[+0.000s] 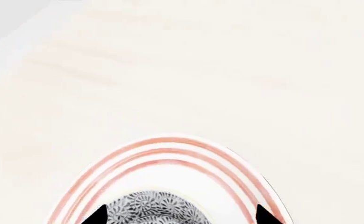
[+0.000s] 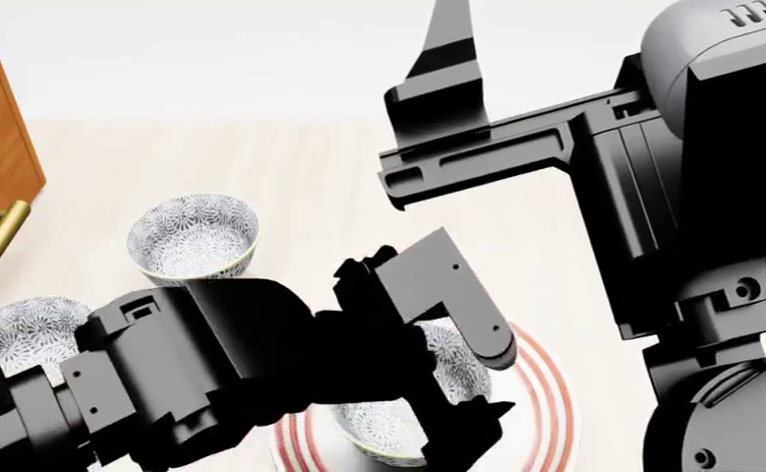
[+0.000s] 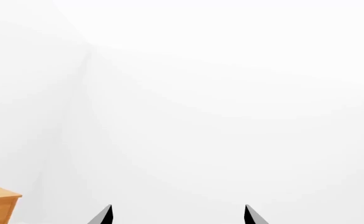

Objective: Put the bowl at the front on the plate.

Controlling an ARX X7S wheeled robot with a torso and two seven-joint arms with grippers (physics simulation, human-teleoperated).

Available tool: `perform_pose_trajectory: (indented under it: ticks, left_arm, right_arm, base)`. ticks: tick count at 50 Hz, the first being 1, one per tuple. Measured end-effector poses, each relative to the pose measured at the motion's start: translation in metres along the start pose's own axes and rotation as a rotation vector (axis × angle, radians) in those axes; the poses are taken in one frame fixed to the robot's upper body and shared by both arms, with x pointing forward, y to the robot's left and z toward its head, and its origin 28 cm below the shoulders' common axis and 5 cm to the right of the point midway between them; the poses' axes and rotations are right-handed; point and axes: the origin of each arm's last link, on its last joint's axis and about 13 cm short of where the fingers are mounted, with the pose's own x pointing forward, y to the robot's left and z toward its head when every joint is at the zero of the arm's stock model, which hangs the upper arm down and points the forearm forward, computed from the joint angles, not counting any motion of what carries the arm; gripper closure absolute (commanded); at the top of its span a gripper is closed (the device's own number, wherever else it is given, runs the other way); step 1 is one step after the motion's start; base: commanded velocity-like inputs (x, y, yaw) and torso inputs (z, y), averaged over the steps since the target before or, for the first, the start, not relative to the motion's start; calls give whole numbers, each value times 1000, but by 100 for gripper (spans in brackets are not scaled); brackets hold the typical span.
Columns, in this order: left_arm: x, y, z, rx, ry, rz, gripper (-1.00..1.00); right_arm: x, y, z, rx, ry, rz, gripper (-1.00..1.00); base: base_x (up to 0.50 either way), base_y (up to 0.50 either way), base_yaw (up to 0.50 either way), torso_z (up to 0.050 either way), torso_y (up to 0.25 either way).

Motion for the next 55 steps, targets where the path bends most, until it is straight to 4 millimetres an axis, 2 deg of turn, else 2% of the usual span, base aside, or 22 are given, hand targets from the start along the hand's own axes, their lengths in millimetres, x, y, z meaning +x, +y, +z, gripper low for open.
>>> perform_pose_trajectory:
  ticks: [10, 28, 55]
  left_arm:
    - [-4, 16, 0, -71, -44, 53, -100]
    - [-12, 47, -11, -199, -89, 222, -100]
    - [-21, 69, -23, -281, -149, 337, -100]
  right_arm:
    - [-1, 0, 0, -1, -3, -2, -100]
    - [-8, -1, -2, -5, -9, -28, -100]
    - [-15, -6, -10, 1, 2, -78, -100]
  base:
    - [0, 0, 0, 0, 0]
    - [0, 0, 0, 0, 0]
    - [0, 0, 0, 0, 0]
